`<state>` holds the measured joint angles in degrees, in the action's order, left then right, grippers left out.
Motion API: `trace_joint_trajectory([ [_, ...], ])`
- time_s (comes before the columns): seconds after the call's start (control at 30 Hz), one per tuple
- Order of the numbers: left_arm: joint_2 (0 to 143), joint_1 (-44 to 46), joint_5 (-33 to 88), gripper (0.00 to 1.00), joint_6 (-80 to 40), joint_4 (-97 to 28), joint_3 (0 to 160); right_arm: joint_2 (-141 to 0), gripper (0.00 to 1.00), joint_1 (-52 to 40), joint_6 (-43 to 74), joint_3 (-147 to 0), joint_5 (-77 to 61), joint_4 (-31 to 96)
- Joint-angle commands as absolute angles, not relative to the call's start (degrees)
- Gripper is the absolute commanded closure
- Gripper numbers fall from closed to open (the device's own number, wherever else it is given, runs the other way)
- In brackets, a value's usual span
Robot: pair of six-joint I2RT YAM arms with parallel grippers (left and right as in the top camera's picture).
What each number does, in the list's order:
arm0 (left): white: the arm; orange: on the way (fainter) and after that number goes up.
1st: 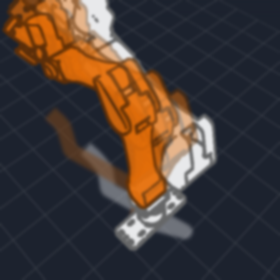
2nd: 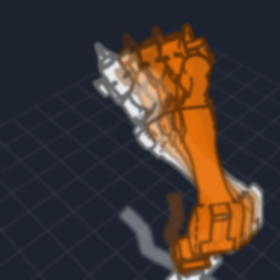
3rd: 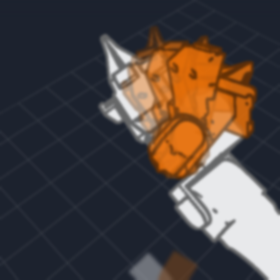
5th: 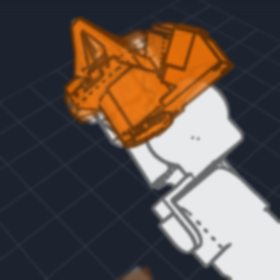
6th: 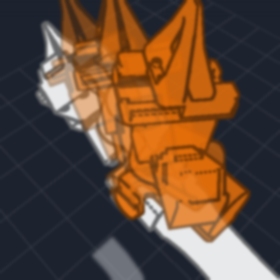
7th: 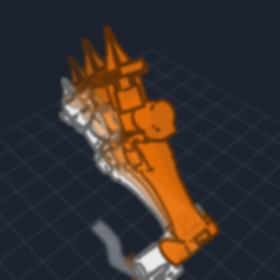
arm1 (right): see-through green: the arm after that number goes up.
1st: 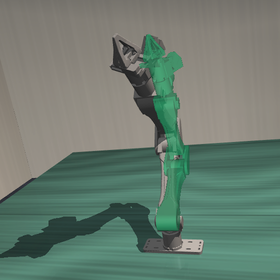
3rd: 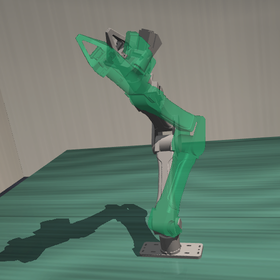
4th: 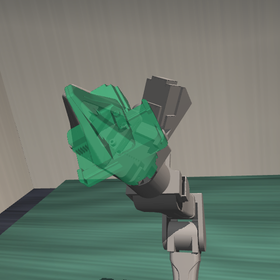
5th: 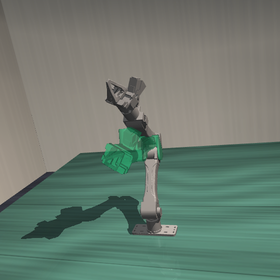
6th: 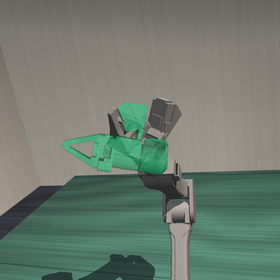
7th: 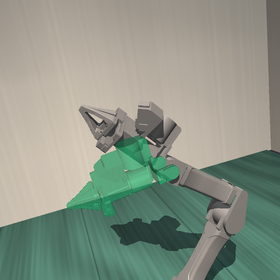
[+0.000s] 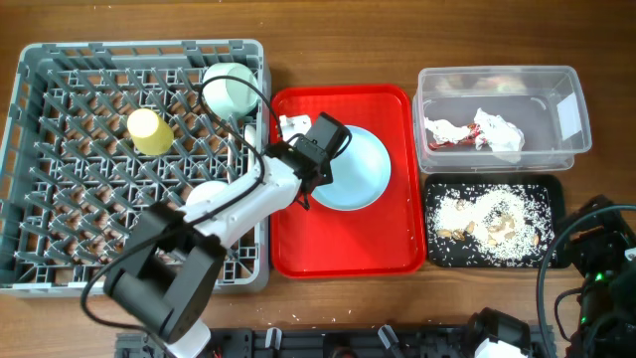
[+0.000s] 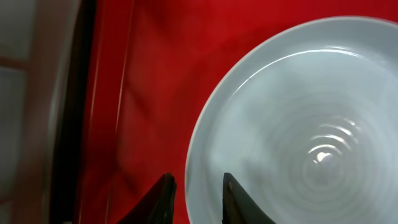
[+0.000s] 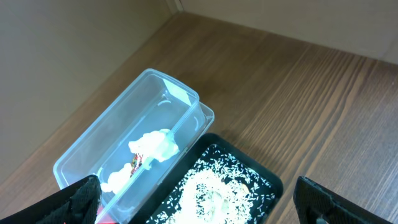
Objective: Sort waste into correct bins and load items into the dishwasher rack
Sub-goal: 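Reach the left gripper to the light-blue plate and lift its edge, then carry the plate with the left gripper and stand it upright in the rack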
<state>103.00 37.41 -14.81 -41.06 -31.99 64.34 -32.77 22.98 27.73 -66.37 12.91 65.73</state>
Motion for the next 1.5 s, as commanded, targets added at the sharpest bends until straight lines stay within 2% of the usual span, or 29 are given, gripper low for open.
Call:
trace_joint_trajectory([
  [0.0,107.3,37.0,-16.1,0.75,-41.4,-28.1,64.5,-32.5,0.0,23.0,27.0,-66.6,12.8,65.6],
  [0.17,110.9,36.9,-16.2,0.75,-41.4,-26.5,64.5,-32.5,0.0,23.0,27.0,-66.6,12.8,65.6],
  [0.2,111.0,36.9,-16.1,0.96,-41.4,-26.5,64.5,-32.5,0.0,23.0,27.0,-66.6,12.8,65.6],
  [0.33,108.8,36.9,-15.5,0.96,-37.2,-23.3,64.9,-32.5,0.0,23.0,27.0,-66.6,12.8,65.6],
  [0.4,102.4,36.9,-15.7,0.96,-29.6,-25.2,68.5,-32.5,0.0,23.0,27.0,-66.6,12.8,65.6],
  [0.53,85.6,36.9,-23.7,0.96,-18.0,-27.9,74.9,-32.5,0.0,23.0,27.0,-66.6,12.8,65.6],
  [0.6,74.2,36.8,-37.1,0.96,-10.9,-25.6,75.1,-32.5,0.0,23.0,27.0,-66.6,12.8,65.6],
  [0.67,68.6,36.0,-47.4,0.96,5.2,-21.7,75.1,-32.5,0.0,23.0,27.0,-66.6,12.8,65.6],
  [0.73,67.5,31.9,-53.8,0.96,19.4,-17.5,75.1,-32.5,0.0,23.0,27.0,-66.6,12.8,65.6],
  [0.87,69.7,20.6,-59.0,0.96,27.9,-15.4,75.1,-32.5,0.0,23.0,27.0,-66.6,12.8,65.6],
  [0.9,71.2,17.3,-59.0,0.96,34.8,-16.5,75.1,-32.5,0.0,23.0,27.0,-66.6,12.8,65.6],
  [1.07,79.2,13.6,-66.0,0.96,53.0,-20.7,75.0,-32.5,0.0,23.0,27.0,-66.6,12.8,65.6],
  [1.23,87.4,14.4,-66.1,0.96,53.5,-24.7,75.0,-32.5,0.0,23.0,27.0,-66.6,12.8,65.6],
  [1.47,88.7,14.4,-58.9,0.96,41.3,-26.9,75.0,-32.5,0.0,23.0,27.0,-66.6,12.8,65.6],
])
